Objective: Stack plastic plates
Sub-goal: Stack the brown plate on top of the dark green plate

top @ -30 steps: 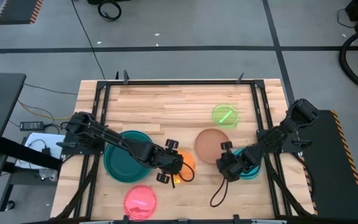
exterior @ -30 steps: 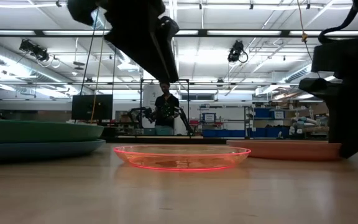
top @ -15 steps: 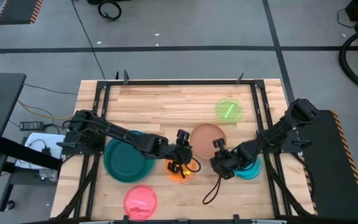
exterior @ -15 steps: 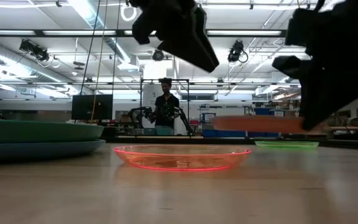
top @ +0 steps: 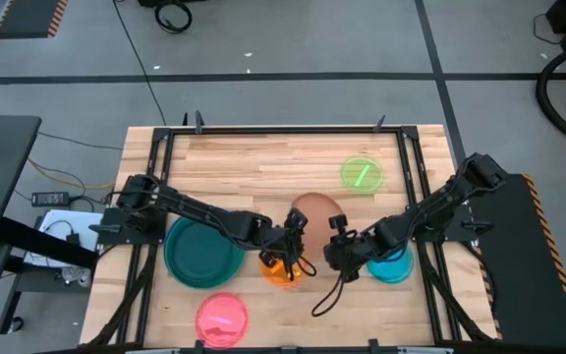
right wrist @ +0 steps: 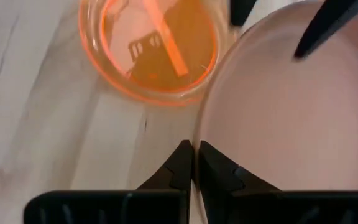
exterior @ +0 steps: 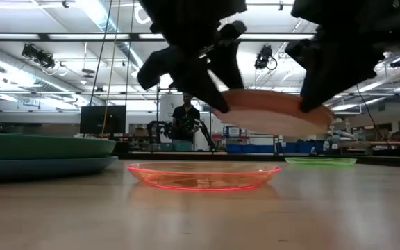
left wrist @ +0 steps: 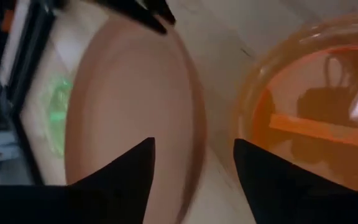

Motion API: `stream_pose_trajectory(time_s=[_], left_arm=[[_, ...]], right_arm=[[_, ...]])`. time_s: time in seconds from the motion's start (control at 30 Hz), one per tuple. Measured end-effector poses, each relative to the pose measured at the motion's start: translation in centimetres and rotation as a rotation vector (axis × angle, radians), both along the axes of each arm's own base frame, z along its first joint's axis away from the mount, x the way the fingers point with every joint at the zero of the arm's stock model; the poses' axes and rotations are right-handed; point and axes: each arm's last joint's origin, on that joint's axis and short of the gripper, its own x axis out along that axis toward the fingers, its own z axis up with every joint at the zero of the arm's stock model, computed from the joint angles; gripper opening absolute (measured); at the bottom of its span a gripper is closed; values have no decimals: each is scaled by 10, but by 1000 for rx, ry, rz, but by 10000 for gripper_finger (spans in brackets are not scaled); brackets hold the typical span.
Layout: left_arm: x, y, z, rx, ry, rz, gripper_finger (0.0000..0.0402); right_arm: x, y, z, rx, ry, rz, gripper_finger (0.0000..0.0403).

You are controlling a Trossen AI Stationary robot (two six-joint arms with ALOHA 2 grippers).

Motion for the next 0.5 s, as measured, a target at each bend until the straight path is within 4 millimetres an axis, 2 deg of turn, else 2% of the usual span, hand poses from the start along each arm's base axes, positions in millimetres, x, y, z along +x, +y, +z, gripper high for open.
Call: stream_pose_trajectory(time_s=[0.23, 0.5], left_arm=[[-2, 0, -2, 137, 37, -38, 169], [-6, -14, -1, 203, 38, -98, 107]], right_arm=[[11, -2, 9, 131, -98, 5, 28], [15, -2, 11, 181, -121, 8, 30]])
